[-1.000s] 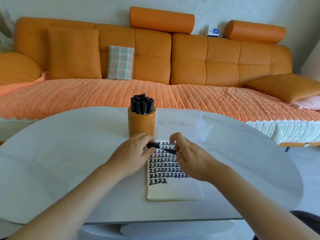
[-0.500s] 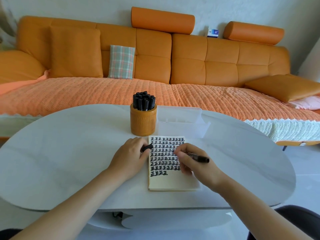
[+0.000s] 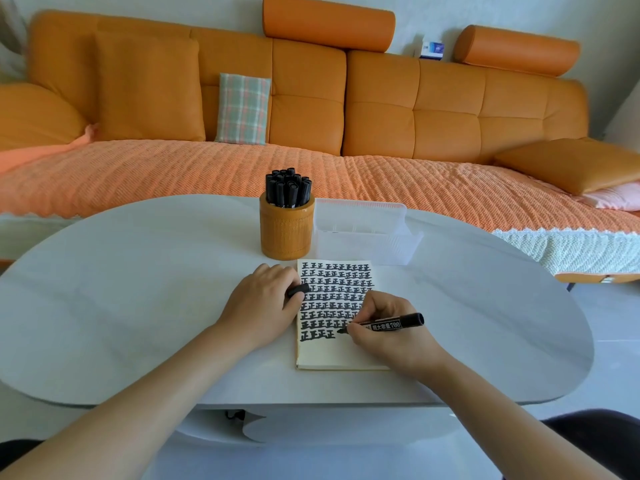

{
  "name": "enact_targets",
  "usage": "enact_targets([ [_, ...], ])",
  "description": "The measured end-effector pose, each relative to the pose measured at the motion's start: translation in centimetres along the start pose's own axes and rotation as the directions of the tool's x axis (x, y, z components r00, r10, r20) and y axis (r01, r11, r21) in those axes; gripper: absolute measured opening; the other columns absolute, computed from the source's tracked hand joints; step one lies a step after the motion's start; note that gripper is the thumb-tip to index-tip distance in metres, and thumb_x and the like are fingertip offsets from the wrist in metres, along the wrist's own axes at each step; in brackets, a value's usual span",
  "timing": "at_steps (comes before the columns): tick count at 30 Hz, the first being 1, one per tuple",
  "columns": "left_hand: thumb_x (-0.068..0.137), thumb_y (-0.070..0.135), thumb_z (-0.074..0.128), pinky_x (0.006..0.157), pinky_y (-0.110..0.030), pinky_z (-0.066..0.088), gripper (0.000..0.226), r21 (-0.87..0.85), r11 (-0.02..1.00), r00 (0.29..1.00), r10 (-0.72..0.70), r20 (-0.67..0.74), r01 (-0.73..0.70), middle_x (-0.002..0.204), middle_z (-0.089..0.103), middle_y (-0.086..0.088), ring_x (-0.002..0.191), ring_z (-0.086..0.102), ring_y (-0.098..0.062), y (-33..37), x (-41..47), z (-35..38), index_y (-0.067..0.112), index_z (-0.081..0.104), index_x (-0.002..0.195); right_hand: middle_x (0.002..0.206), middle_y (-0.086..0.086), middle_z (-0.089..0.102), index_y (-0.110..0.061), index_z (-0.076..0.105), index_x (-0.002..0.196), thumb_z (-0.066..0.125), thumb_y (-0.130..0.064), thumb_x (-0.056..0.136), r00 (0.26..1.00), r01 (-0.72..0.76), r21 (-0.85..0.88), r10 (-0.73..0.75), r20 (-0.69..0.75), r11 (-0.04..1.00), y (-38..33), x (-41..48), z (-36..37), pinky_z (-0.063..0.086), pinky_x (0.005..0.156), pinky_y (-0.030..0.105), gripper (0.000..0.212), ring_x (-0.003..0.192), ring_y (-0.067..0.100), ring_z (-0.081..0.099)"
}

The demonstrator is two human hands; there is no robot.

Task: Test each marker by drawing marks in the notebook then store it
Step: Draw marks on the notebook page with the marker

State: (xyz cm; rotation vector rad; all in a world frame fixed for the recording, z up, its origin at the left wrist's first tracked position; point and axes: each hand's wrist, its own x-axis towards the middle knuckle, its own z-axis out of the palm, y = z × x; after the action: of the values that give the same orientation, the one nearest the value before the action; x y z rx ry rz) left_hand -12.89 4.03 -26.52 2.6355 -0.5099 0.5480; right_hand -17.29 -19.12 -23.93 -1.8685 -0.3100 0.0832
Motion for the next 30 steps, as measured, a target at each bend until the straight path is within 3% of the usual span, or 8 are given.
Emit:
enact_targets([
  [7, 0.093, 0.033, 0.049, 0.064, -0.030, 0.034, 0.010, 0.017, 1.000, 1.000, -0.001, 0.011, 0.001, 0.091, 0.056, 0.009, 0.084, 0.045, -0.015, 0.11, 0.02, 0.00, 0.024, 0.050, 0.090, 0.061, -0.002, 0.056, 0.003, 0.049, 0.072, 0.069, 0.001, 0.082, 1.000, 0.015, -0.014, -0.015, 0.010, 1.000, -0.01, -0.15, 0.19, 0.035, 0.048, 0.023, 0.023, 0.054, 0.011, 0.044],
  [14, 0.094, 0.033, 0.047, 0.069, -0.034, 0.042, 0.011, 0.025, 1.000, 0.999, -0.006, 0.033, 0.005, 0.093, 0.057, 0.007, 0.086, 0.046, -0.016, 0.02, 0.05, 0.14, 0.023, 0.051, 0.093, 0.060, -0.004, 0.051, -0.002, 0.045, 0.070, 0.066, 0.002, 0.080, 0.999, 0.032, -0.019, -0.032, 0.035, 0.999, 0.21, -0.32, 0.11, 0.033, 0.050, 0.026, 0.024, 0.055, 0.014, 0.041],
  [30, 0.093, 0.032, 0.049, 0.069, -0.037, 0.045, 0.010, 0.024, 1.000, 1.000, 0.002, 0.030, -0.003, 0.093, 0.058, 0.005, 0.086, 0.046, -0.018, -0.14, 0.15, 0.18, 0.022, 0.052, 0.094, 0.065, 0.004, 0.051, 0.000, 0.048, 0.070, 0.066, 0.000, 0.078, 0.997, 0.039, -0.024, -0.037, 0.060, 0.999, 0.57, -0.09, -0.09, 0.035, 0.052, 0.030, 0.019, 0.057, 0.016, 0.044],
])
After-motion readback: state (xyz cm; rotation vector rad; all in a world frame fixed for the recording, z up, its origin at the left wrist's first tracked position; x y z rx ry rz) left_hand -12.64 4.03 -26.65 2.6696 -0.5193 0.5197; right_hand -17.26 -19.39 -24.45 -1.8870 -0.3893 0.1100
